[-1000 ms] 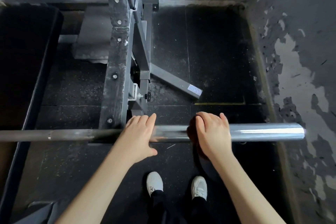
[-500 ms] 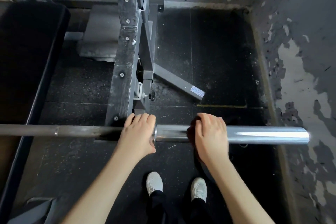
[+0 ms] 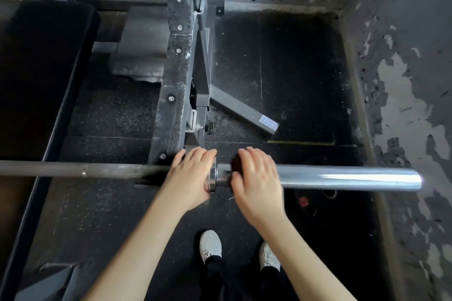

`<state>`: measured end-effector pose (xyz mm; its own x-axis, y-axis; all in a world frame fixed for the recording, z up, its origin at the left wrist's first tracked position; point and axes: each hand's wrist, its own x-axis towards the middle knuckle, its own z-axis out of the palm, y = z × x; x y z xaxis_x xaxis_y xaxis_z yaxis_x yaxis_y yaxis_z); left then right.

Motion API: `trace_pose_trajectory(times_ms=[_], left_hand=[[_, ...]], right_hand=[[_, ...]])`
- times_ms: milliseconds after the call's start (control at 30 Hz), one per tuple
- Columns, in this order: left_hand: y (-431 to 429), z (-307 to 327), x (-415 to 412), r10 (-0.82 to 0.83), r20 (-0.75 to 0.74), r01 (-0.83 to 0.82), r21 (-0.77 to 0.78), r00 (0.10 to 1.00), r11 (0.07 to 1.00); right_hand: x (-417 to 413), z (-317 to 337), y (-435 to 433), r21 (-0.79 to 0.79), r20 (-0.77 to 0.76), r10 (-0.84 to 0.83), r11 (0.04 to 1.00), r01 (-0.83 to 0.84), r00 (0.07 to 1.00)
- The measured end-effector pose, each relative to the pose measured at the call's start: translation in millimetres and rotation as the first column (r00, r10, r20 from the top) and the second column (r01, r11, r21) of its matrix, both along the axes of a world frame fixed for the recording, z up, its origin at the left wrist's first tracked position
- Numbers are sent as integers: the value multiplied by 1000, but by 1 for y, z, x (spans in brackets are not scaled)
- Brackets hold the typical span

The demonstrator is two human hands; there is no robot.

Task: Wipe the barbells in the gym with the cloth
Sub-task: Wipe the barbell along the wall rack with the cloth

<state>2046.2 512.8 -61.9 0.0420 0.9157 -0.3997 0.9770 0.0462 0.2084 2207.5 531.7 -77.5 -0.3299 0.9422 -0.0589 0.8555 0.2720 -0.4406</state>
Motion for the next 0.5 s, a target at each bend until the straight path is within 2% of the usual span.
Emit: trace_pose_trajectory(times_ms=[100,200,300,400,500], left_hand=[[5,-1,-4,-7,16,7,-3,1000,1000],[2,0,-3,-13,28,13,0,1000,1000],[-3,-2,-1,-16,32,15,11,999,1000],[-4,-5,0,-4,25,3,33,1000,999],[-7,-6,1,23,14,-24,71,1000,997]], right_hand=[[-19,-1,-7,1,-38,139,990,-139,990],[15,1,0,12,-10,263,965,-263,965],[52,1,2,43,50,147,988,-149,988],[26,3,-7,28,24,-51,998,51,998],[-16,0,-17,17,-40,23,1000,-22,999]])
